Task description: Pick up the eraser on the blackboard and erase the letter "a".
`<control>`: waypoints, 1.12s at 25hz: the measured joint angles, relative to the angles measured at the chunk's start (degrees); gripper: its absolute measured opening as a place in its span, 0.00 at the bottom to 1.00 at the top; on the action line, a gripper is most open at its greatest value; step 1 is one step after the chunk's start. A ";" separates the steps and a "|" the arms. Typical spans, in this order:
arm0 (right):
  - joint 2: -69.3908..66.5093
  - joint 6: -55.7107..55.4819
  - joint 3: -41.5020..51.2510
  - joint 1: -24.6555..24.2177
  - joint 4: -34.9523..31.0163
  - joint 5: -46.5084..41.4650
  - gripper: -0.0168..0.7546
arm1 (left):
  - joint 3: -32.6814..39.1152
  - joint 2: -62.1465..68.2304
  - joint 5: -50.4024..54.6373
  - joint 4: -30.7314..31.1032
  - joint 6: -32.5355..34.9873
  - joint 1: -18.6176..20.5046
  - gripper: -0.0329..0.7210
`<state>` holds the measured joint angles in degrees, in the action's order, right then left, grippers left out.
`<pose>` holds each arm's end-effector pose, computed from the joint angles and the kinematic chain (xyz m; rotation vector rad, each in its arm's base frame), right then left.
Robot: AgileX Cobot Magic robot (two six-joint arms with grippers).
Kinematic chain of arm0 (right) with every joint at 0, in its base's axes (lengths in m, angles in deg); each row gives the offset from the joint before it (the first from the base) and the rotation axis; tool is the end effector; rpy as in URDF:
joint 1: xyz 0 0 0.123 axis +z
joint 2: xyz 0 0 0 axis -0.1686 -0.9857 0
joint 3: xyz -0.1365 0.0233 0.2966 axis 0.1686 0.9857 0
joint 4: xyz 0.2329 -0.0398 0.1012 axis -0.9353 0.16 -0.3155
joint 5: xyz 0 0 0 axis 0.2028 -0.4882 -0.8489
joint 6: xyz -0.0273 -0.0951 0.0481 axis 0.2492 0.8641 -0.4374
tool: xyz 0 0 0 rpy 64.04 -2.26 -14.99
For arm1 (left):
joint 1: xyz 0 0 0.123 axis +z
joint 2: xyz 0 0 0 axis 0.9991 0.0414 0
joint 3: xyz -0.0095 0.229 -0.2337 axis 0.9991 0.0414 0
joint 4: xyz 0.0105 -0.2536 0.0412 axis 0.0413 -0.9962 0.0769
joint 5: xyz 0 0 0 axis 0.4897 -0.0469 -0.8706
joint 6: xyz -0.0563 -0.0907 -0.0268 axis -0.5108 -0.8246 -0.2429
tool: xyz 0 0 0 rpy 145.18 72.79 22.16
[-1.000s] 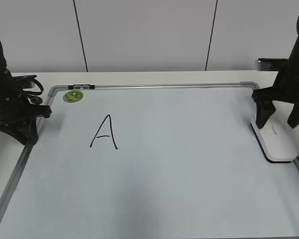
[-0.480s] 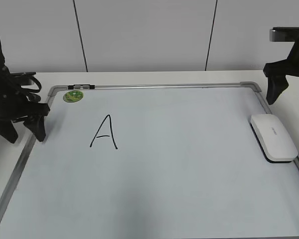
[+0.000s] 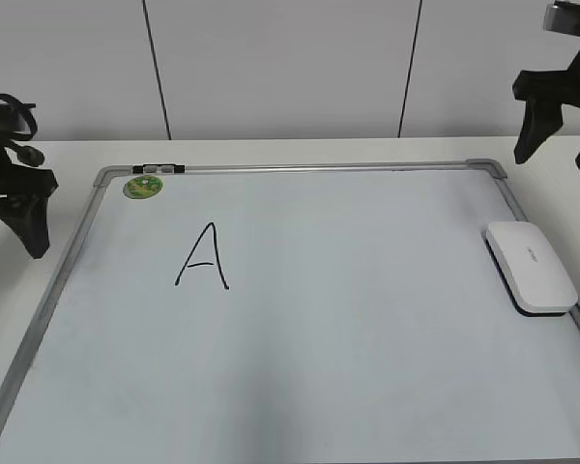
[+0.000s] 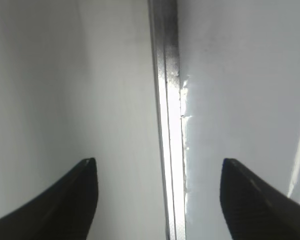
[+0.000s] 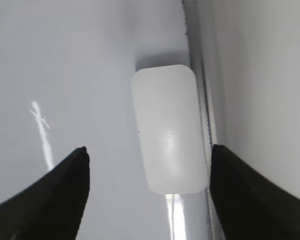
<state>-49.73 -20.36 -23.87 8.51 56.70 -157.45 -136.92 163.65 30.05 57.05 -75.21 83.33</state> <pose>0.4177 0.0034 0.3017 0.1633 2.9146 0.1749 0.3959 -0.0365 0.2246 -0.0419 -3.1203 0.0944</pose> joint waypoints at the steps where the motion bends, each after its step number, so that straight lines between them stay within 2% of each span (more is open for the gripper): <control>1: 0.34 0.11 0.00 0.00 -1.17 0.00 0.72 | 0.27 -0.24 0.04 -0.11 0.00 -0.11 0.77; 7: 4.17 0.35 2.22 0.00 -3.79 -0.04 0.70 | 5.85 -8.71 0.14 0.38 0.00 -2.52 0.62; 12: 12.37 0.41 11.09 4.53 -3.22 -0.04 0.70 | 14.42 -20.95 -2.49 3.09 -1.87 -4.07 0.56; 19: 27.20 0.79 25.05 11.57 0.89 -0.13 0.70 | 28.28 -41.02 -5.71 5.56 -2.32 -4.16 0.52; 25: 47.22 0.79 39.51 12.27 0.89 4.55 0.70 | 36.54 -61.25 -6.22 5.77 -2.72 -4.16 0.52; 28: 59.43 0.79 46.94 12.27 0.79 5.47 0.70 | 40.03 -69.11 -5.63 5.77 -3.08 -5.53 0.51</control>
<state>9.70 -19.58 23.06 20.77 57.49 -151.98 -96.89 94.54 24.42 62.82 -78.29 77.81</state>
